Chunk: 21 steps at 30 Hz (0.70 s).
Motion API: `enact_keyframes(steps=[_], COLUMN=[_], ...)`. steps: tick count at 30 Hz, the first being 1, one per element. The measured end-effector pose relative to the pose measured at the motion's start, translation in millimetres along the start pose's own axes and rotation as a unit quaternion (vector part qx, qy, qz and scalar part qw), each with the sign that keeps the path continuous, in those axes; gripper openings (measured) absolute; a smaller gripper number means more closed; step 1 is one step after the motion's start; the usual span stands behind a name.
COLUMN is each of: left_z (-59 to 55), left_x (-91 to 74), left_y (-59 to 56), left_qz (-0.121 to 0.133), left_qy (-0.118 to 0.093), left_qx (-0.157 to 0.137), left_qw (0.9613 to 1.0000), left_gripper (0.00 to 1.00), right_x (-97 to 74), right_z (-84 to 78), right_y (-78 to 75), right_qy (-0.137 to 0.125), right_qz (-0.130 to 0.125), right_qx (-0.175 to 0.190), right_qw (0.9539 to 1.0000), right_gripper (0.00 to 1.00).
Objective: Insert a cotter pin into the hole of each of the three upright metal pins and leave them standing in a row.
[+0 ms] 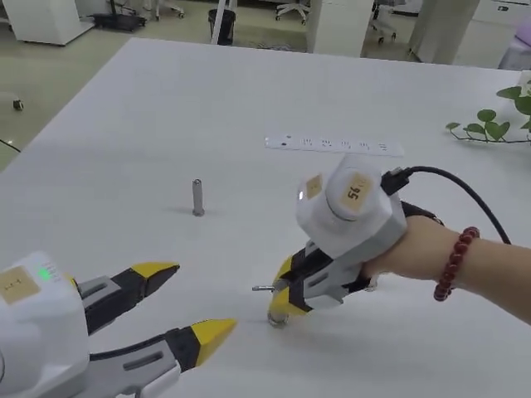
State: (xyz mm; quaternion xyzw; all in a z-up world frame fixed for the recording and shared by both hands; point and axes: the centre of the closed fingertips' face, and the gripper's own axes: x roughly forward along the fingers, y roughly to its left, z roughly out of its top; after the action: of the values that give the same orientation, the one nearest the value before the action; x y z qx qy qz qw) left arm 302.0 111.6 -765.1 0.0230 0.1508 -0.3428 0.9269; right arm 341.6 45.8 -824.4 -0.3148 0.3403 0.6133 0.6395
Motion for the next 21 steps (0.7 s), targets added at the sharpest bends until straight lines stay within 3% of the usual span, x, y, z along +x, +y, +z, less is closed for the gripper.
enact_keyframes(steps=[10,21], left_z=[15.4,16.4], left_x=[-0.3,-0.1], left_y=[-0.8,-1.2], left_qz=[0.008,0.008], left_qy=[-0.02,-0.02], left_qx=[0.012,0.016], left_qw=[0.9997,0.9997], left_gripper=[0.5,0.5], right_x=[-17.0,-26.1], right_z=[-7.8,-21.0], right_y=[-23.6,-41.7], right_qy=[0.027,0.043], right_qz=[-0.009,-0.014], right_qx=[-0.014,-0.005], right_qw=[0.9995,0.999], right_gripper=[0.12,0.12])
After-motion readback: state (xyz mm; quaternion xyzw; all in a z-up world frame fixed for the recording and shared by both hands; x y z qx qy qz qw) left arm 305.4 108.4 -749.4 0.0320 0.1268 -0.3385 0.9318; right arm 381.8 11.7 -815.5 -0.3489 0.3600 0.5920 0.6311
